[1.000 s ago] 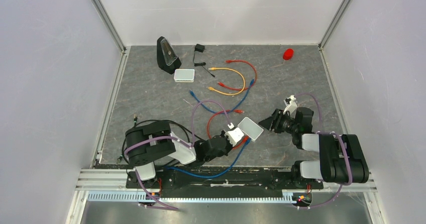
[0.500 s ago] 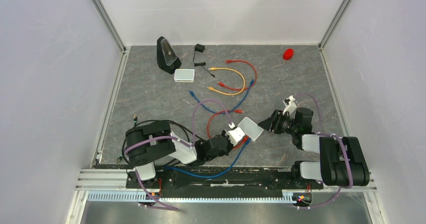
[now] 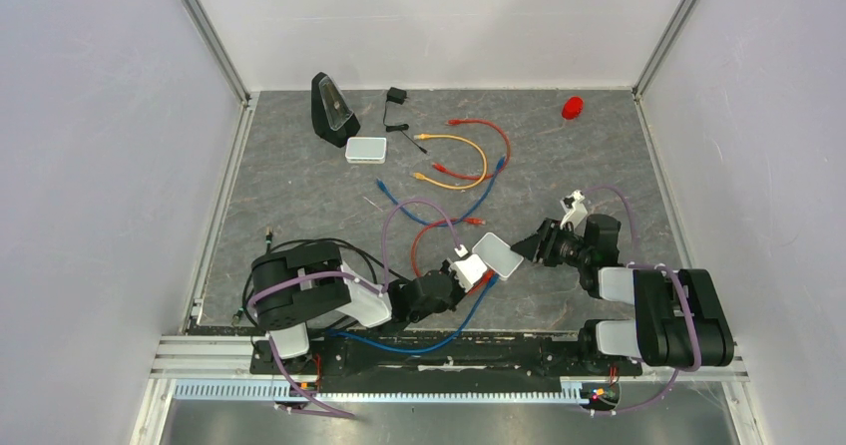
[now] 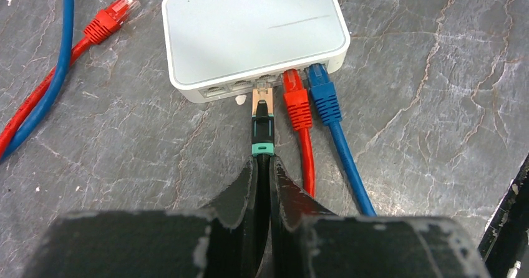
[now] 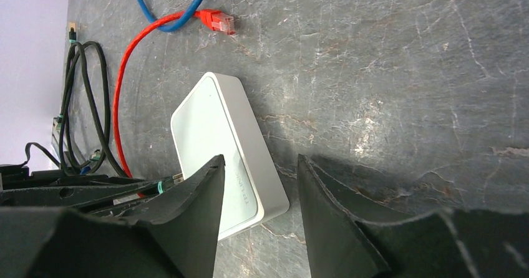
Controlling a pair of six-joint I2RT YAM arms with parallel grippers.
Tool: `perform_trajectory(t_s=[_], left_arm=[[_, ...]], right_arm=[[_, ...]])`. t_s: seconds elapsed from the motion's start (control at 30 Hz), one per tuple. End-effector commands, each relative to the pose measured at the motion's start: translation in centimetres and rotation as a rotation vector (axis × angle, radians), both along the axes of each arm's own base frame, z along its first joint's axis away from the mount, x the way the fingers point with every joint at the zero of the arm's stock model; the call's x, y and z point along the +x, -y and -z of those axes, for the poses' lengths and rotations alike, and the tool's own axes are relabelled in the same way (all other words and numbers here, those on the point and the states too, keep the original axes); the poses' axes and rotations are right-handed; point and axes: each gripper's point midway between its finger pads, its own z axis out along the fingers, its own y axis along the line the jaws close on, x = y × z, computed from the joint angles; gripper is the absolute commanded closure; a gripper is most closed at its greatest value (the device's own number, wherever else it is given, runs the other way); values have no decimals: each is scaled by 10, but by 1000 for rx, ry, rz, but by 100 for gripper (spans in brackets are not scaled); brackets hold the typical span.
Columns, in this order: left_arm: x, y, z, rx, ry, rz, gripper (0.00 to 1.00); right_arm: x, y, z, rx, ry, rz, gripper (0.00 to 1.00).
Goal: Insert the plug into the switch port
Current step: Insert the connector into the switch port.
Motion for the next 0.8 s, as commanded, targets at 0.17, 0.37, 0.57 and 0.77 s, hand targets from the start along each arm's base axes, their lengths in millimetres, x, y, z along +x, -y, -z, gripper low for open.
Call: perform_trajectory(t_s=[0.17,0.37,0.57,0.77], left_arm=[[6,12,-12,-100,2,-53,98],[8,18,-6,-127,-13,-67,98],[9,17,-6,-152,-15,-88,98],[9,18,4,-159,-28,-96,98]], right_arm=[[-4,-5,1,16,1,-11,52],[-13,-18,4,37,-14,-46,52],[-26,-23,13,37,-58,-54,54],[-37,-28,17,56,-88,-53,57]])
